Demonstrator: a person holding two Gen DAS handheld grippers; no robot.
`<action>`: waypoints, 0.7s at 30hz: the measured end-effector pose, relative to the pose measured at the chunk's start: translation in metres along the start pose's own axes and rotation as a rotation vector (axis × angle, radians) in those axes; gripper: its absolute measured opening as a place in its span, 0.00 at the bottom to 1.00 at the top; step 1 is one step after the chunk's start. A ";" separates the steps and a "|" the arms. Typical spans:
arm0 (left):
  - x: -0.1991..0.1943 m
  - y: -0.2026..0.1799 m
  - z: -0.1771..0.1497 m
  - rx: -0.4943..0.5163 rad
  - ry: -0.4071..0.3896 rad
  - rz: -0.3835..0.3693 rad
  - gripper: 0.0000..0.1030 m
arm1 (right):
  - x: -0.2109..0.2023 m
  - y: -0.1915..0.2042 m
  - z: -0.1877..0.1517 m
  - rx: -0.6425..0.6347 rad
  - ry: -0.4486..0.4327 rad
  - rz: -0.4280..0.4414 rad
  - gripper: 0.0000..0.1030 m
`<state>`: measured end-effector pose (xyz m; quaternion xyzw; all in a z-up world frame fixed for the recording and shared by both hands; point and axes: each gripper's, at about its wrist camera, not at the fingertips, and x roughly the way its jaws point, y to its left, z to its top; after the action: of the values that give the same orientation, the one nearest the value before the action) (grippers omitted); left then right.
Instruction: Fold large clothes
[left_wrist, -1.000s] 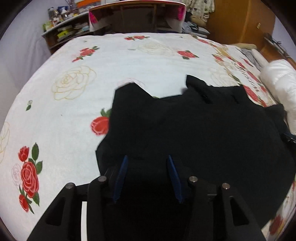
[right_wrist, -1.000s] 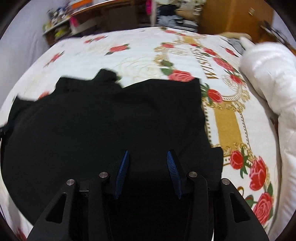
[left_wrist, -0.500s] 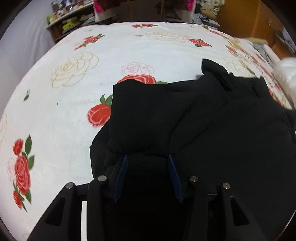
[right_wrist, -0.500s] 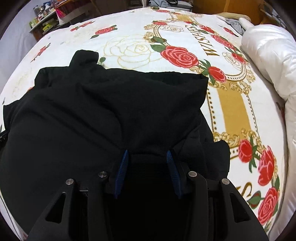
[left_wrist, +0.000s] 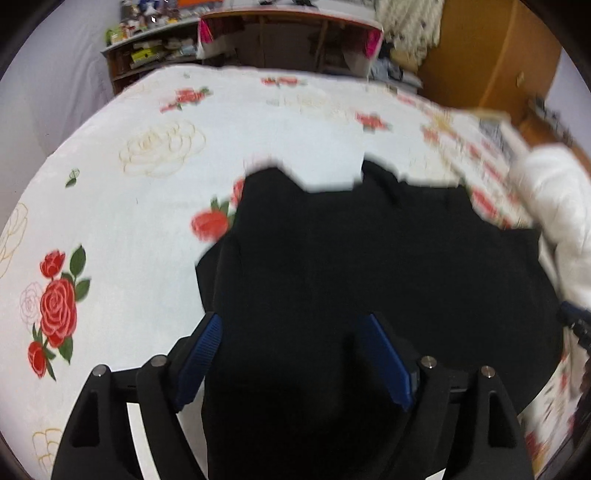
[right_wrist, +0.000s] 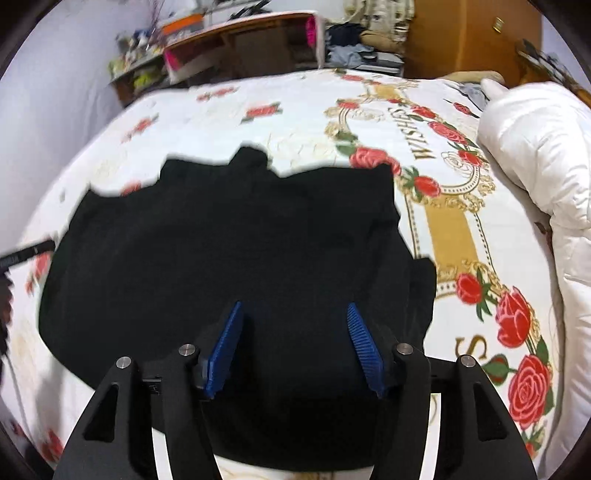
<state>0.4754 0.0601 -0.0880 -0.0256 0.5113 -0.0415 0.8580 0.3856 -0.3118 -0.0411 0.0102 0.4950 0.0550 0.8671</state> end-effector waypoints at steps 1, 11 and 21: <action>0.013 0.002 -0.005 0.000 0.043 0.023 0.79 | 0.010 0.002 -0.007 -0.018 0.023 -0.012 0.58; 0.055 0.012 -0.025 -0.091 0.119 0.008 0.93 | 0.056 0.002 -0.027 -0.006 0.101 -0.021 0.60; 0.002 0.031 -0.026 -0.113 0.013 -0.022 0.90 | 0.006 -0.003 -0.015 -0.020 0.059 0.009 0.60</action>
<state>0.4549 0.0904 -0.1051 -0.0796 0.5183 -0.0222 0.8512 0.3759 -0.3150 -0.0537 0.0022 0.5199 0.0638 0.8518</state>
